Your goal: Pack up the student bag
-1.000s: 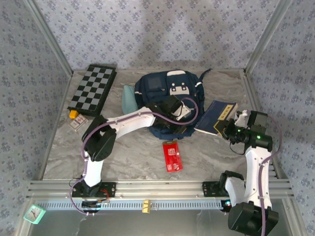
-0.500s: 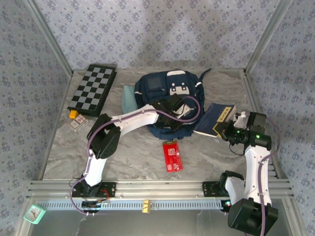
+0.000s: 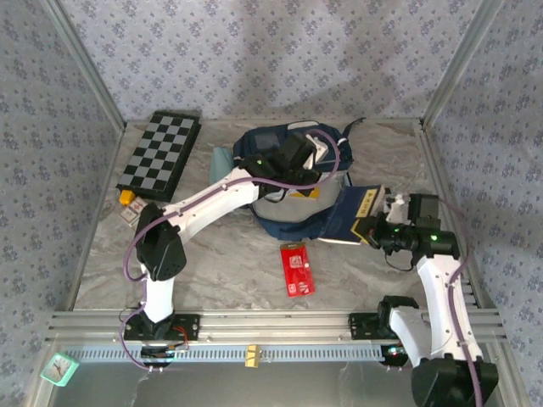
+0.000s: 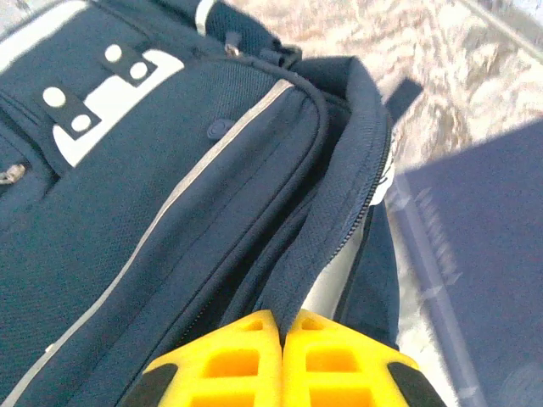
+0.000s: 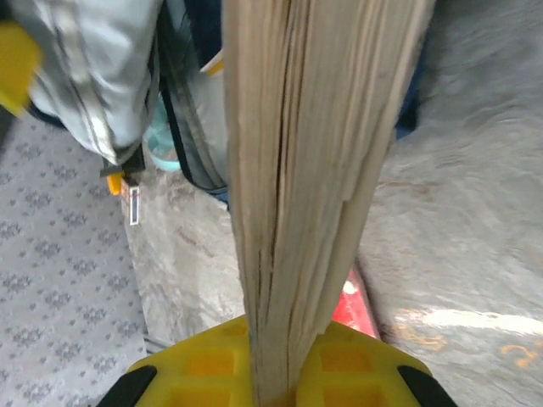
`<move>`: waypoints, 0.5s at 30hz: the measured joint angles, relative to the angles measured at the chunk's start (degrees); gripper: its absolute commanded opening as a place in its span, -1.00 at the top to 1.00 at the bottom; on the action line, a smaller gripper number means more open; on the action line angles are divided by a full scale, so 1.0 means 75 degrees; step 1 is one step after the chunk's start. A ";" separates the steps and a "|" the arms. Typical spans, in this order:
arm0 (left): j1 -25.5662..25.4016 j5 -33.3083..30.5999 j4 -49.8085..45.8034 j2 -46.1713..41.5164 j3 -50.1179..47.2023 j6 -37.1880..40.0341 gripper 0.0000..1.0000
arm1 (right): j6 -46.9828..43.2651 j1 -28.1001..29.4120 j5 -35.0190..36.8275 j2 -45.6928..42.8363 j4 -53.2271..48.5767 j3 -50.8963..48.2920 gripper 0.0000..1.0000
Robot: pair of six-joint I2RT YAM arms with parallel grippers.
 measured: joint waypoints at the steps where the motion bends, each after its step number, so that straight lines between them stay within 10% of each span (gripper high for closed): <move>1: 0.0003 -0.0070 0.0023 0.0000 0.0099 -0.0006 1.00 | 0.0143 0.0358 0.0015 0.0169 0.0291 -0.0058 1.00; 15: -0.0015 -0.0836 0.0207 0.0000 0.0615 -0.0341 1.00 | 0.1142 0.2468 0.0455 0.3990 0.4919 0.0187 0.99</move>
